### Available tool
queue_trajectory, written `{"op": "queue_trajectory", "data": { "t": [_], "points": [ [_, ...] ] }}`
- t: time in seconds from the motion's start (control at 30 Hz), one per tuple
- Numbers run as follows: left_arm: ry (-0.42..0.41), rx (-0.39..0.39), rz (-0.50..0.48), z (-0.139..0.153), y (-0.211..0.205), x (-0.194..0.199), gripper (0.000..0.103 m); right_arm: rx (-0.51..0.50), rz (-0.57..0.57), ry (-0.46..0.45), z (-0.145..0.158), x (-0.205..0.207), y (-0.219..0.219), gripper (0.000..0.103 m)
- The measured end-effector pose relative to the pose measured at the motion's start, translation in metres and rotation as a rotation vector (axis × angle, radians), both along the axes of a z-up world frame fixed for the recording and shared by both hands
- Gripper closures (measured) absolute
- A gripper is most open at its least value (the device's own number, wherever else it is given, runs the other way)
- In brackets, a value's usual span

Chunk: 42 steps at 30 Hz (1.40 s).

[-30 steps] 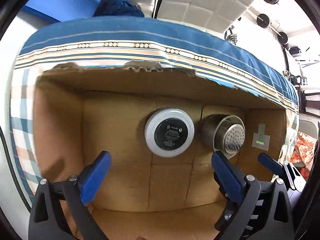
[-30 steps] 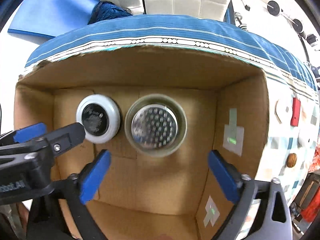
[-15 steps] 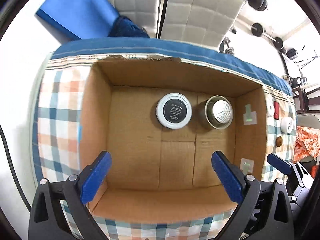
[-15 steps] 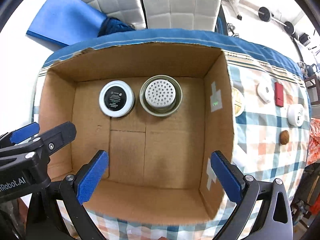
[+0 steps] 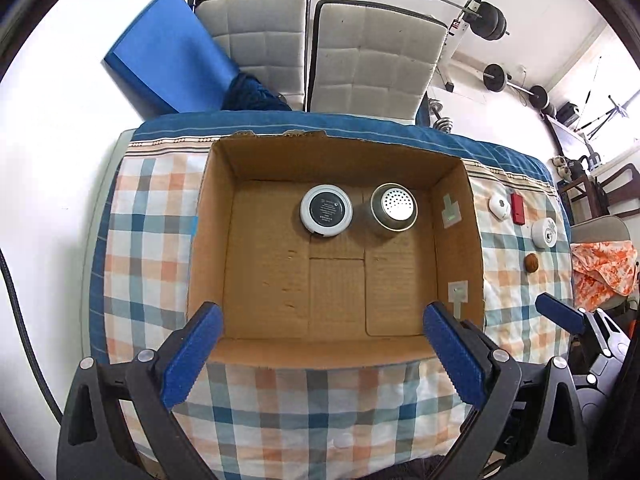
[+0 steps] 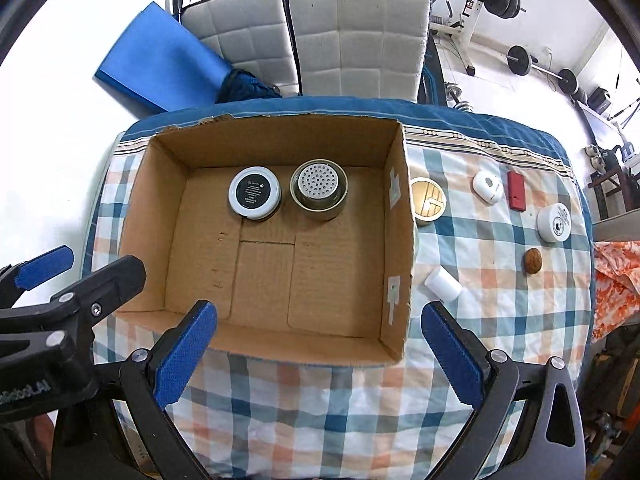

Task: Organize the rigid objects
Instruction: 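Set both items on the box floor and open both tools, lifting away, then grasp the gold-lidded tin with the left tool while the right tool grasps the PURIFYING CREAM jar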

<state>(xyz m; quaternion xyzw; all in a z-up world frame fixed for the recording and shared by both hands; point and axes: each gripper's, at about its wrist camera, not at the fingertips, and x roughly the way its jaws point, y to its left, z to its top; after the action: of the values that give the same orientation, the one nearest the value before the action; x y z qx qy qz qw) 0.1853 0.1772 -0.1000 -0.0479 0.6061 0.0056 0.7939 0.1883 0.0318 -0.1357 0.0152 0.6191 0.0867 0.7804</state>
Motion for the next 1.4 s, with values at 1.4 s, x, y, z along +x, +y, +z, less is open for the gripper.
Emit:
{"op": "queue_trajectory", "data": {
  "t": [1.4],
  "points": [
    [0.286,0.184,-0.185,-0.17,-0.301,0.196,0.0,0.027,-0.467,0.275,-0.163,0.107,-0.406,0.0]
  ]
}}
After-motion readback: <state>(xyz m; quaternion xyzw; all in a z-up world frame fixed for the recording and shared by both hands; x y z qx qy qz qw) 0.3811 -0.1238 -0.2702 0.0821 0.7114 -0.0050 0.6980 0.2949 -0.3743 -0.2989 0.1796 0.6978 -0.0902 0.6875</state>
